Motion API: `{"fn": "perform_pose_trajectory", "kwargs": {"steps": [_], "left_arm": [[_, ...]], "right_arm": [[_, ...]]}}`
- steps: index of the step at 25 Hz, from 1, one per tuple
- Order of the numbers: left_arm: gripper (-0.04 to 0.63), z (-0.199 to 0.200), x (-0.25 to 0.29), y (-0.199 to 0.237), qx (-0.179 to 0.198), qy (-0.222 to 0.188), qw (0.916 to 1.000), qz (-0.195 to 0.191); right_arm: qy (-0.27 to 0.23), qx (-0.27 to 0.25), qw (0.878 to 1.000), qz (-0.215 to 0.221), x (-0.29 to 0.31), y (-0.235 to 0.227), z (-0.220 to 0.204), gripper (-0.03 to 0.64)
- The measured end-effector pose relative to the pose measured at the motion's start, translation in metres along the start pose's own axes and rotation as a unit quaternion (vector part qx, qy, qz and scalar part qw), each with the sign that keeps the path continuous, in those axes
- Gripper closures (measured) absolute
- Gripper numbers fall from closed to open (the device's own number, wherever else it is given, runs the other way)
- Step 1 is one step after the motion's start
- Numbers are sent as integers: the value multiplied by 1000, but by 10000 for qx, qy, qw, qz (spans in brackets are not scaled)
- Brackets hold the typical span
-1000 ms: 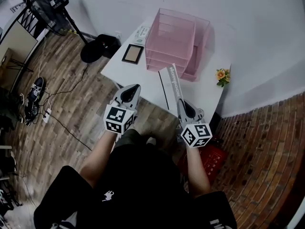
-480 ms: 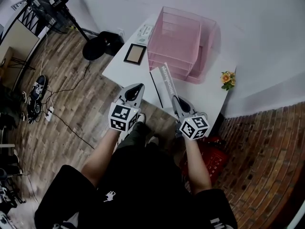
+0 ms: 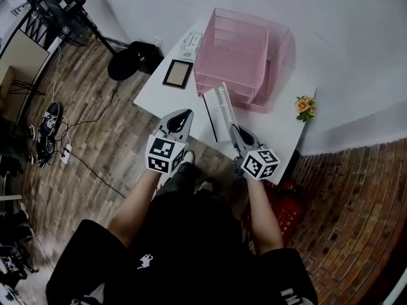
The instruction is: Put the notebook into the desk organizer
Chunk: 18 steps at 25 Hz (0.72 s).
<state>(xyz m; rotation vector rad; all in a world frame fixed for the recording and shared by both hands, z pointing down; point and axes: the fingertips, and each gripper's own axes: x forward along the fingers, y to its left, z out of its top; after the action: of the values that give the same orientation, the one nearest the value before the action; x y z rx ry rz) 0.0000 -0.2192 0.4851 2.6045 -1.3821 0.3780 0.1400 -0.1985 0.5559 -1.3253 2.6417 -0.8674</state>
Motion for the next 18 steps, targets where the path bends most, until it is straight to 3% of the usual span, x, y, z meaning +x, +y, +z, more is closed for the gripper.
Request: {"fn": "perform_pose_trajectory", "kwargs": {"steps": [10,15,18], "left_arm": [[594,-7,11,-2,66,117,9999,-66],[594,-8,15,-5,90,171,9998,-91],[594,-10,15,-5,110,193,9997,-78]], "right_arm": [[-117,1143,9934,9,0,-34,-4,607],[-471,2336,9709,242,-5,-43,2,607],[-640,2780,9580,305,-6,-49,5,607]]}}
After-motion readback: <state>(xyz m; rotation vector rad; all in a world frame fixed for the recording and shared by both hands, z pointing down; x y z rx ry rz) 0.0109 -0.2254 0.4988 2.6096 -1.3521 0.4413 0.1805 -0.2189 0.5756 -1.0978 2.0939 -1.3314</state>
